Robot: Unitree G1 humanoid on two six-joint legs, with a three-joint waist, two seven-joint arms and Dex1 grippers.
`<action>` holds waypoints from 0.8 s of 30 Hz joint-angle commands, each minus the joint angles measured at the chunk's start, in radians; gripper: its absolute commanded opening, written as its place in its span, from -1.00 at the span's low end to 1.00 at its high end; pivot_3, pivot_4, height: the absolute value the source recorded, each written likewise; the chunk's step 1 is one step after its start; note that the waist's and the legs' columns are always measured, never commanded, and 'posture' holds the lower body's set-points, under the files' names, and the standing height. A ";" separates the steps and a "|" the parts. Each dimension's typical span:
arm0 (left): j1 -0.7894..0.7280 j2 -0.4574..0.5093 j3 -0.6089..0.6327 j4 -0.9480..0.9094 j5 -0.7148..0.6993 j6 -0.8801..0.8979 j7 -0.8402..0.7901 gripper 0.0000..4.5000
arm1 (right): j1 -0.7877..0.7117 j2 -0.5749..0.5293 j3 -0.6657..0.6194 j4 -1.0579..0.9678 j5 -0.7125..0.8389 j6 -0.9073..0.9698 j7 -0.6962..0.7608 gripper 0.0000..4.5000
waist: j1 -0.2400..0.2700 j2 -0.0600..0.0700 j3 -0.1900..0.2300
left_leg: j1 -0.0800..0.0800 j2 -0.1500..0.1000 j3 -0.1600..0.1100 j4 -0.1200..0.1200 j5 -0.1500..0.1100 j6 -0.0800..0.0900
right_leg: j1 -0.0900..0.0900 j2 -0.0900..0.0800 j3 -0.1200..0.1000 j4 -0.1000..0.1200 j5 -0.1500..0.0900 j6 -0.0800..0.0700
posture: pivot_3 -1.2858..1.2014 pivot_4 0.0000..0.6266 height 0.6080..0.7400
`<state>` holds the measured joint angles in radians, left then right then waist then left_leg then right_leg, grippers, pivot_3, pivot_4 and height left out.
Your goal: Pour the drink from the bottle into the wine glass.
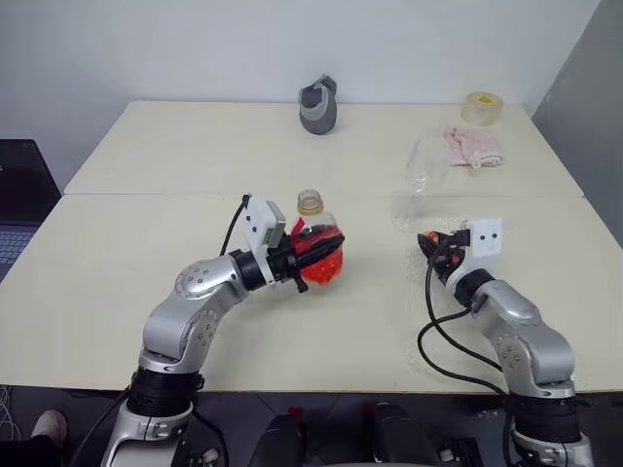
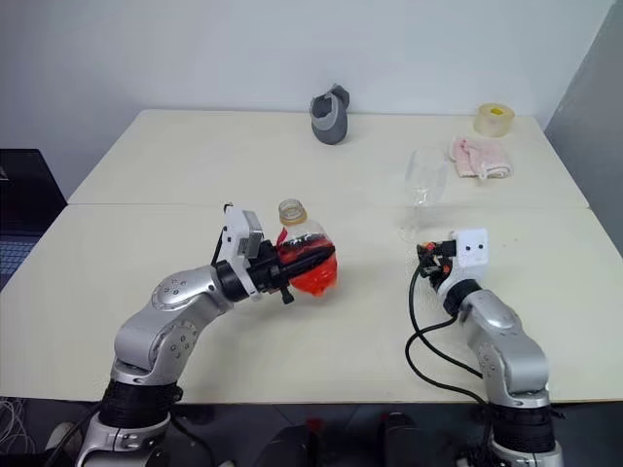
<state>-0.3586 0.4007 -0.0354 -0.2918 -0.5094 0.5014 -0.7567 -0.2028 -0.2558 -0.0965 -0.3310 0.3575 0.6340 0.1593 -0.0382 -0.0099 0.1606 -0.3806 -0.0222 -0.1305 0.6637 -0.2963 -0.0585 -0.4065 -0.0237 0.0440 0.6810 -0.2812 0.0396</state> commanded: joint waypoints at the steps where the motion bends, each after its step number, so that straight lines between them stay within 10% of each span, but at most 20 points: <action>1: -0.037 -0.002 0.006 -0.019 -0.010 -0.017 -0.004 -0.56 | 0.015 0.028 0.005 0.041 -0.049 -0.065 -0.032 -0.46 | 0.002 0.000 0.000 | 0.000 0.000 0.000 0.000 0.000 0.000 | 0.000 0.000 0.000 0.000 0.000 0.000 | 0.03 -0.52 1.00; 12: -0.053 0.008 0.019 -0.003 -0.009 -0.017 -0.005 -0.56 | 0.019 0.028 -0.018 0.021 -0.056 0.021 -0.036 0.97 | 0.002 0.000 0.000 | 0.000 0.000 0.002 0.000 0.000 0.000 | 0.000 0.000 0.000 0.000 0.000 0.000 | 0.03 -0.52 1.00; 24: -0.107 -0.010 0.102 0.149 0.105 -0.098 0.180 -0.56 | 0.009 -0.266 0.009 -0.343 0.216 0.214 0.344 0.99 | 0.005 0.000 0.000 | 0.000 0.000 0.000 0.000 -0.002 0.003 | 0.001 0.001 -0.001 -0.001 0.000 0.000 | 0.03 -0.52 1.00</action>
<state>-0.4257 0.3954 0.0297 -0.1417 -0.4233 0.4480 -0.6144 -0.1773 -0.5062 -0.0762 -0.6283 0.5104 0.8503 0.4299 -0.0329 -0.0101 0.1608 -0.3806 -0.0226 -0.1304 0.6644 -0.2984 -0.0547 -0.4051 -0.0233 0.0429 0.6802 -0.2811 0.0396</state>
